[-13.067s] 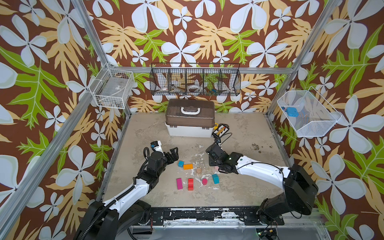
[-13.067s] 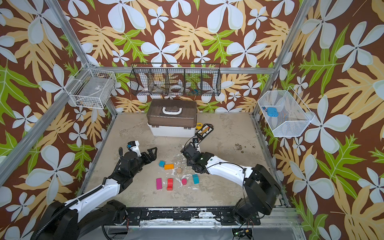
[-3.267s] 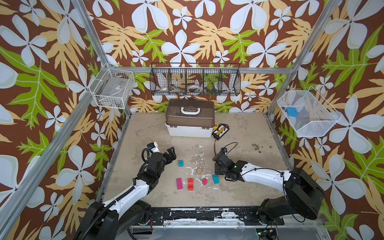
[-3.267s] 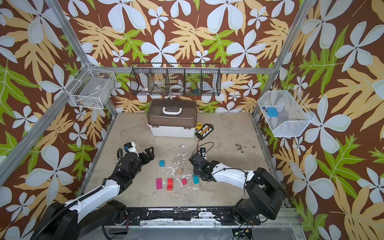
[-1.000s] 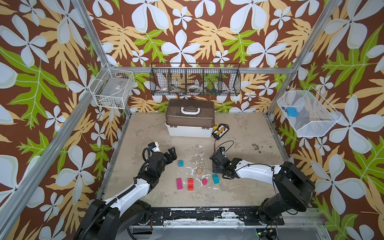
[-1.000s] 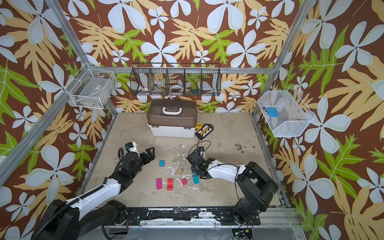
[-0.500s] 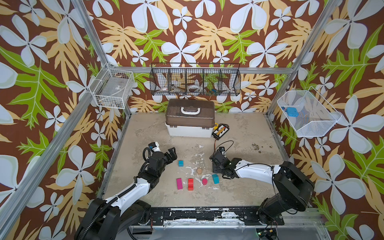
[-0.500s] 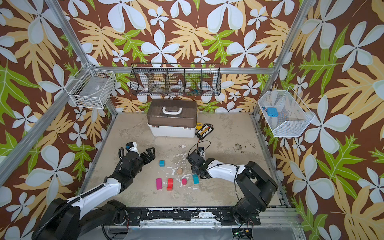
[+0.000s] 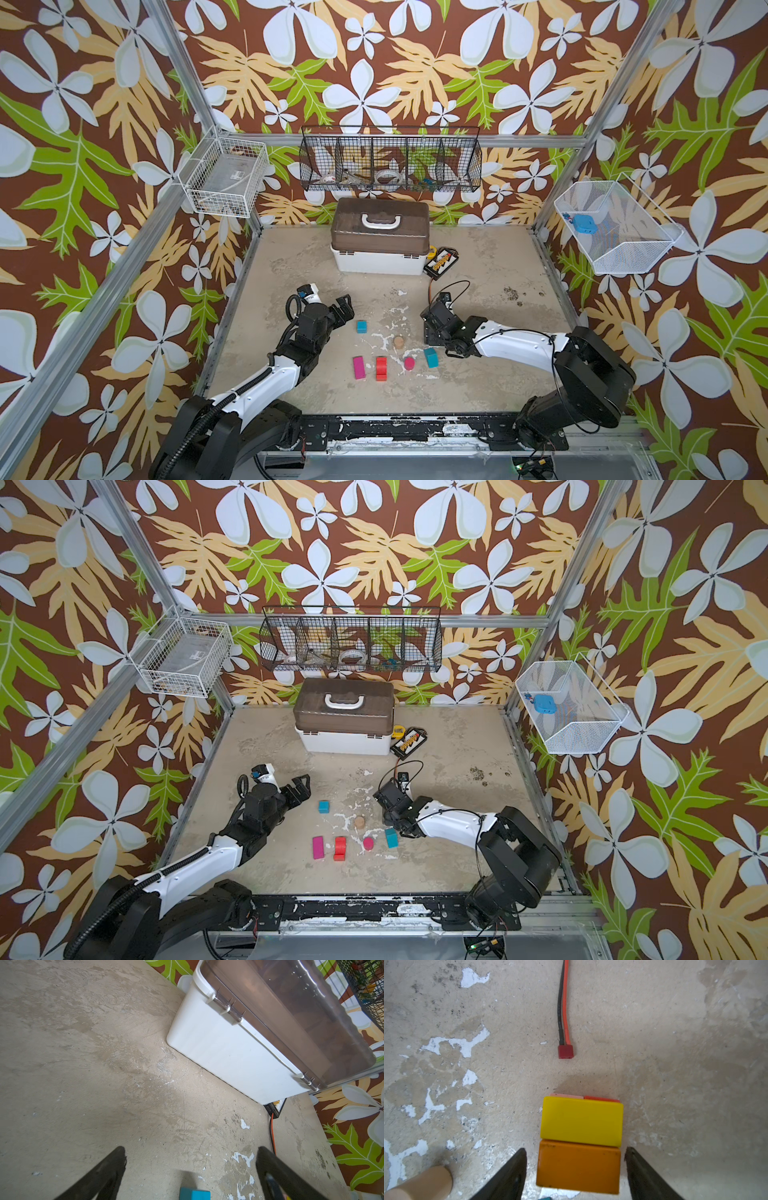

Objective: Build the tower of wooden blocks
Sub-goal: 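Open the right gripper to release the orange block and rise, then move the right gripper over the red arch block near the magenta block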

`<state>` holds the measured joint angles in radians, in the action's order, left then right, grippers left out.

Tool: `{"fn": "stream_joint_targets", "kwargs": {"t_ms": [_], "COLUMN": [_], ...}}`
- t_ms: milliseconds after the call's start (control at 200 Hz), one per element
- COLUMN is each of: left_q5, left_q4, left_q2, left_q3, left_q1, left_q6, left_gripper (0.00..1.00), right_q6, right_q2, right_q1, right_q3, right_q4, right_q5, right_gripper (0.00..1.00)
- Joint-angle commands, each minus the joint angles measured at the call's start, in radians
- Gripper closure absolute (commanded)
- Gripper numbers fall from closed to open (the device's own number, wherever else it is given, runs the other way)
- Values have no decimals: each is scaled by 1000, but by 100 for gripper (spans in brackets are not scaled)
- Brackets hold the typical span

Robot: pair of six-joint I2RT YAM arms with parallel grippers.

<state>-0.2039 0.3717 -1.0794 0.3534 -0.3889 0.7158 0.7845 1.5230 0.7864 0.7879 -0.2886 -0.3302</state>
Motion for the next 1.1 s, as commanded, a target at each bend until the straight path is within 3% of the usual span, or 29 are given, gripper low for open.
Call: {"fn": "stream_joint_targets", "kwargs": {"t_ms": [0, 230, 435, 565, 656, 746, 806, 891, 991, 1096], "left_q5": [4, 1, 5, -8, 15, 31, 43, 67, 18, 29], "left_q4": [10, 9, -6, -9, 13, 105, 90, 99, 60, 104], "left_q2": [1, 4, 17, 31, 18, -13, -33, -53, -37, -8], "left_q3": [9, 9, 9, -20, -18, -24, -11, 10, 19, -19], "left_q1": [1, 1, 1, 2, 7, 7, 13, 13, 13, 13], "left_q6": [8, 7, 24, 133, 186, 151, 165, 120, 109, 121], "left_gripper": [1, 1, 2, 0, 0, 3, 1, 8, 7, 5], "right_q6": [0, -23, -161, -197, -200, -217, -246, -240, -249, -254], "right_q2": [-38, -214, -290, -284, -282, -278, -263, -249, -241, -239], "right_q1": [1, 1, 1, 1, 1, 2, 2, 1, 5, 47], "right_q3": [-4, -23, 174, 249, 209, 119, 100, 76, 73, 45], "right_q4": [-21, -74, -201, -181, -88, 23, 37, 46, 69, 107], "right_q5": [16, 78, 171, 148, 111, 112, 108, 87, 154, 135], "right_gripper": [22, 16, 15, 15, 15, 15, 15, 15, 16, 16]}}
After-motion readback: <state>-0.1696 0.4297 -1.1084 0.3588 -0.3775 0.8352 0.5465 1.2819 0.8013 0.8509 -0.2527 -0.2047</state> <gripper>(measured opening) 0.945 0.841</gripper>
